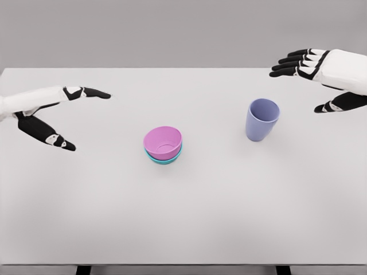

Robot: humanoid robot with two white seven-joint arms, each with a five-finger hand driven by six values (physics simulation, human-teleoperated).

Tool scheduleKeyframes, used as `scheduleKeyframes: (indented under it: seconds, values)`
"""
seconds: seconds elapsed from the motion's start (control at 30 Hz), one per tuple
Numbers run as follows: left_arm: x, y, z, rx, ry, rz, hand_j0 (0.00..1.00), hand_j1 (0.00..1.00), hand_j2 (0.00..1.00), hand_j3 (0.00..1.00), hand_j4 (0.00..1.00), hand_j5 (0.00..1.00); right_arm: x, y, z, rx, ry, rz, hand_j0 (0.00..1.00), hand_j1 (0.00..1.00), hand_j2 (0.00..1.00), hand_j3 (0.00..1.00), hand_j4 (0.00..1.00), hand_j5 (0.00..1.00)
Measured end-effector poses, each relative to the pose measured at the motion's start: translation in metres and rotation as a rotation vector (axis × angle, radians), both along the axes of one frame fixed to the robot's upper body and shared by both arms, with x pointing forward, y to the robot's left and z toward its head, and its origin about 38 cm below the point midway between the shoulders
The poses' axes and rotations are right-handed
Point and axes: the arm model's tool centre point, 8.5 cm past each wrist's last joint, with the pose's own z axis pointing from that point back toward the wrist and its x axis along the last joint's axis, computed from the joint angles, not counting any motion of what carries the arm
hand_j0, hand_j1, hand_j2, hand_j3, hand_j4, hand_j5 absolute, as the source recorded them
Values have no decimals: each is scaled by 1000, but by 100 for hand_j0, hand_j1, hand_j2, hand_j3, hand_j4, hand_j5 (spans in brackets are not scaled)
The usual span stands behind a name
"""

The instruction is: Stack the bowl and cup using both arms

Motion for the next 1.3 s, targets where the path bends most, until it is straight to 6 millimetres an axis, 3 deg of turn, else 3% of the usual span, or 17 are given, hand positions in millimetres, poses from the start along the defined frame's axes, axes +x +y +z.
scheduleKeyframes:
  seconds: [0.2, 0.33, 0.47, 0.57, 0.87, 1.3]
  values:
    - [3, 12, 2, -20, 11, 39, 100, 100, 100, 100, 100, 100, -5, 9, 9, -17, -44, 26, 100, 100, 100, 100, 100, 100]
    - [2, 13, -3, -24, 25, 44, 100, 100, 100, 100, 100, 100, 0, 17, 1, -123, -86, 15, 100, 100, 100, 100, 100, 100]
    - [3, 15, -3, -26, 24, 49, 100, 100, 100, 100, 100, 100, 8, 26, 8, -242, -155, 10, 100, 100, 100, 100, 100, 100]
    - [3, 15, -3, -26, 23, 51, 100, 100, 100, 100, 100, 100, 9, 35, -9, -291, -125, 34, 100, 100, 100, 100, 100, 100]
    - [4, 15, -4, -27, 23, 51, 100, 100, 100, 100, 100, 100, 17, 53, -34, -373, -74, 87, 100, 100, 100, 100, 100, 100]
    - [3, 15, -5, -28, 27, 52, 100, 100, 100, 100, 100, 100, 49, 50, -59, -386, -10, 33, 100, 100, 100, 100, 100, 100]
